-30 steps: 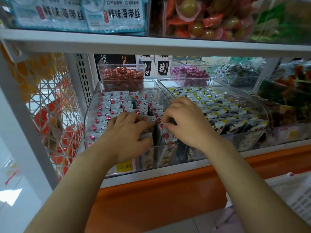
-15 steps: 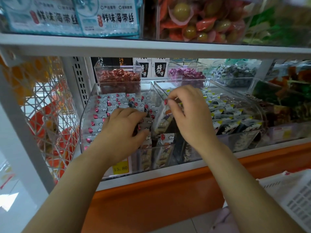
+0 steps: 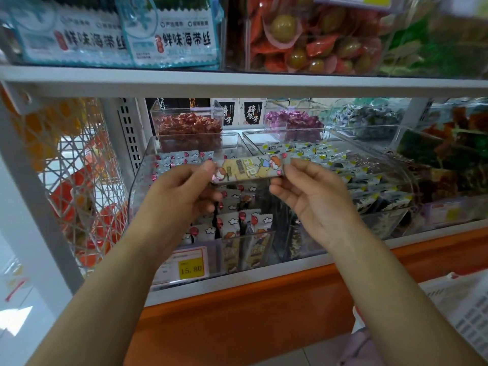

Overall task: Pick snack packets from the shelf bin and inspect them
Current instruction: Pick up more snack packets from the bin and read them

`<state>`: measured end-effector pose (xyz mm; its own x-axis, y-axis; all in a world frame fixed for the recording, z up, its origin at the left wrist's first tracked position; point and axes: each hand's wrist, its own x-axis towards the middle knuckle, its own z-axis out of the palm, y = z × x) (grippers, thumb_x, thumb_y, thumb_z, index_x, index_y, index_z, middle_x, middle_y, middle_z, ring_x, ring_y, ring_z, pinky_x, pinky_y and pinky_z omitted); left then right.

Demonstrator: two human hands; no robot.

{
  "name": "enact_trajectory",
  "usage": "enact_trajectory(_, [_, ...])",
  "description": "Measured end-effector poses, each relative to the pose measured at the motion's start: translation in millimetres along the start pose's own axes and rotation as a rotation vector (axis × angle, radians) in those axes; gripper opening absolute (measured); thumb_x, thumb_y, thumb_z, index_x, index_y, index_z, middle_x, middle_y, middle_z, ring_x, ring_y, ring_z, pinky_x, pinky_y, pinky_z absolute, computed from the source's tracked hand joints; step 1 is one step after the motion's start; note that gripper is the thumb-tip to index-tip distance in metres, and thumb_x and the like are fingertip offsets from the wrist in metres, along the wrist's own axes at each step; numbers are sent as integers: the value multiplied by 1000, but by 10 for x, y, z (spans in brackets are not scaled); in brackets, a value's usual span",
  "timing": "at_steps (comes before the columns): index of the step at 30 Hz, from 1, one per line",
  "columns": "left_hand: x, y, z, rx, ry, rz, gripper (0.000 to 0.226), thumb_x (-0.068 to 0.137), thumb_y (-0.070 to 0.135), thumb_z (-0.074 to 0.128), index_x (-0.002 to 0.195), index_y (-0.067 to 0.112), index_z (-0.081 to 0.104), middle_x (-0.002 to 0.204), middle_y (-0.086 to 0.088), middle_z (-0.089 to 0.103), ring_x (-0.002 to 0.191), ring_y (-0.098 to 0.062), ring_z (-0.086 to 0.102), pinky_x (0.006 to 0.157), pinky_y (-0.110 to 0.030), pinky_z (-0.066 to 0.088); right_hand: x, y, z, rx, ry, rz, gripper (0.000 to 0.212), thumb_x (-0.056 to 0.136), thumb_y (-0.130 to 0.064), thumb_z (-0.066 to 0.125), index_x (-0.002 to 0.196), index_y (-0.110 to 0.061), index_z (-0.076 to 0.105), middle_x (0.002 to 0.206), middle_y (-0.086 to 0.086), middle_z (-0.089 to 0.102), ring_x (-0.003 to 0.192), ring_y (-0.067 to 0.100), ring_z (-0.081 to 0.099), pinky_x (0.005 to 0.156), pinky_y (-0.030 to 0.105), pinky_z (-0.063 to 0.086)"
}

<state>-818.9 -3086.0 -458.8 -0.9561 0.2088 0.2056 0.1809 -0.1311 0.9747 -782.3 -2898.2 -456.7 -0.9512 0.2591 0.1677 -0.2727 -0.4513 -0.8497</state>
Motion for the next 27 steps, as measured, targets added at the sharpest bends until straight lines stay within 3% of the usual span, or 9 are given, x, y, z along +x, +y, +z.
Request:
enact_trajectory(3, [2, 32, -11, -271, 22, -79, 24, 81, 31, 59, 67, 12, 60, 56, 2, 59, 54, -7, 57, 49, -16, 48, -5, 6, -4, 98, -29, 87, 18, 85, 8, 52, 101, 4, 62, 76, 11, 71, 66, 17, 70, 58, 21, 56])
enact_trajectory(6, [19, 30, -25, -345, 80, -134, 33, 90, 20, 55, 58, 12, 61, 54, 0, 59, 51, -6, 57, 48, -15, 48, -6, 21, -7, 104, -23, 85, 21, 85, 12, 50, 103, 5, 61, 78, 12, 71, 67, 18, 70, 58, 21, 56])
enact_trajectory(13, [-6, 35, 15, -334, 103, -162, 22, 92, 13, 52, 72, 9, 61, 52, 3, 59, 49, -3, 56, 48, -12, 48, 9, 49, -15, 31, 24, 21, 20, 87, 11, 51, 103, 4, 60, 86, 15, 66, 65, 18, 70, 59, 21, 56])
enact_trajectory(16, [-20, 39, 25, -252, 73, -94, 23, 91, 12, 52, 71, 11, 64, 56, 4, 59, 54, -5, 58, 53, -14, 50, -1, 50, -14, -44, 34, -28, 10, 87, -10, 59, 89, -2, 64, 75, 10, 69, 63, 18, 69, 57, 25, 56])
enact_trajectory(18, [-40, 64, 34, -208, 32, -43, 29, 91, 10, 52, 67, 14, 68, 60, 5, 63, 60, -7, 61, 57, -16, 52, -6, 53, -24, -145, 35, -95, 17, 78, -22, 65, 83, -6, 63, 75, 7, 63, 63, 15, 67, 58, 26, 56])
enact_trajectory(21, [-61, 104, 47, -240, -19, -36, 28, 90, 1, 50, 80, 15, 72, 71, -2, 68, 68, -12, 66, 61, -20, 54, -12, 59, -36, -256, 22, -196, 6, 84, -8, 64, 89, -6, 62, 83, 6, 58, 66, 10, 66, 65, 27, 57])
enact_trajectory(25, [-40, 116, 33, -244, -52, -21, 25, 89, -2, 48, 99, 9, 68, 93, -10, 71, 82, -18, 68, 66, -22, 55, -14, 71, -22, -368, -5, -234, 24, 87, 2, 59, 97, -18, 67, 97, 4, 60, 78, 11, 69, 74, 31, 58])
enact_trajectory(27, [-37, 114, 26, -249, -62, -17, 22, 84, 6, 56, 102, 7, 67, 97, -9, 72, 89, -21, 69, 69, -22, 55, -22, 82, -10, -402, -16, -247, 32, 86, 4, 59, 96, -25, 69, 101, -4, 64, 86, 12, 69, 76, 29, 58])
